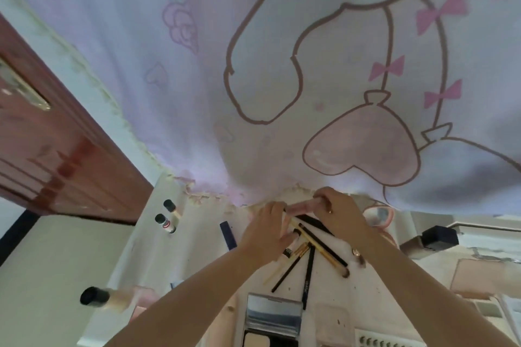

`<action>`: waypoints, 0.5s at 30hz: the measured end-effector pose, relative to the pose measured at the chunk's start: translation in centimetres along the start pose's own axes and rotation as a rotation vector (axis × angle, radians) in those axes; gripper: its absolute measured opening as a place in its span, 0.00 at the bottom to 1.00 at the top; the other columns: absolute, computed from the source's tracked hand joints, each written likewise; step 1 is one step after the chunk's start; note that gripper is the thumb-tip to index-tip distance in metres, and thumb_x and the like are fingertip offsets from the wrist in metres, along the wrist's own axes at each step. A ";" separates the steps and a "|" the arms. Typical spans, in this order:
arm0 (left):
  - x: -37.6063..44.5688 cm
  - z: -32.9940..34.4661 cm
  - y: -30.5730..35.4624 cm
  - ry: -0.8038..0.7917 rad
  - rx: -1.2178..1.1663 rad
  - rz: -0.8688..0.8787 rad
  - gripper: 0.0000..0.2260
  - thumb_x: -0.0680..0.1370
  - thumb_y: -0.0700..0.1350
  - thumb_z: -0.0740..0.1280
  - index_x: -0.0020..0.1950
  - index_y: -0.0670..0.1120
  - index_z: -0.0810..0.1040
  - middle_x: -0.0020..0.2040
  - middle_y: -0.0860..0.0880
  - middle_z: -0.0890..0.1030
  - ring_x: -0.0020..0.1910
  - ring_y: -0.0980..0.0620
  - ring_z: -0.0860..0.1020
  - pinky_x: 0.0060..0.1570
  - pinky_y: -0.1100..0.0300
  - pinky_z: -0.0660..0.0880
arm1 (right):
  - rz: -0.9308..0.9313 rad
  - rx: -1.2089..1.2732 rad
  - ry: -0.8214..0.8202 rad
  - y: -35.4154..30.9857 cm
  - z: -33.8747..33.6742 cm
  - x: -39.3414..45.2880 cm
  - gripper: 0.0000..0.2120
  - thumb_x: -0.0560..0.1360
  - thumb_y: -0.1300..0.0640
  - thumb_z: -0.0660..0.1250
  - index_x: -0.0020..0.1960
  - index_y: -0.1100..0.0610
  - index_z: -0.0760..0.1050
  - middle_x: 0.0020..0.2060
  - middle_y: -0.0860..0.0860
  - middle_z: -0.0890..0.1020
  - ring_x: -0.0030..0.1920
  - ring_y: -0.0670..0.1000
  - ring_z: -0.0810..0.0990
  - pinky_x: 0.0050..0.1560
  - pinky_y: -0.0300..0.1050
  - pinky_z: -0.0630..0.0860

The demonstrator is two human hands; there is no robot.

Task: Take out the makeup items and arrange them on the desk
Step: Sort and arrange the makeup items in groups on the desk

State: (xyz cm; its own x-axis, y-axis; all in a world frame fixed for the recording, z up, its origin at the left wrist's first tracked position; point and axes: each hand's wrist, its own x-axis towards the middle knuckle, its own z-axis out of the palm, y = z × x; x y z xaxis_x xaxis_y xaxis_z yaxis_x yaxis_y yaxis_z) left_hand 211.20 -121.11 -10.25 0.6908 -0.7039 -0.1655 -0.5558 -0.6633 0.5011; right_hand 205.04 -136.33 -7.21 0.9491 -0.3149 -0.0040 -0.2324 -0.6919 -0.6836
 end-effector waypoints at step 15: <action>-2.5 -17.9 6.8 0.206 -0.794 0.153 0.21 0.81 0.47 0.51 0.28 0.49 0.66 0.16 0.55 0.66 0.15 0.60 0.62 0.19 0.71 0.59 | -0.283 0.054 0.545 -16.2 -7.1 -1.4 0.19 0.78 0.60 0.53 0.29 0.50 0.60 0.21 0.45 0.64 0.23 0.45 0.63 0.25 0.38 0.60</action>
State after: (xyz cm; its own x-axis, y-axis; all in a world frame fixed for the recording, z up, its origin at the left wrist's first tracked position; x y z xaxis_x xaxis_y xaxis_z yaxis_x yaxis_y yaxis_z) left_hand 213.99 -119.31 8.80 0.7479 -0.6598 0.0732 -0.2125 -0.1334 0.9680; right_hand 205.94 -129.31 8.99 0.7241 -0.4202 0.5469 0.0375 -0.7678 -0.6396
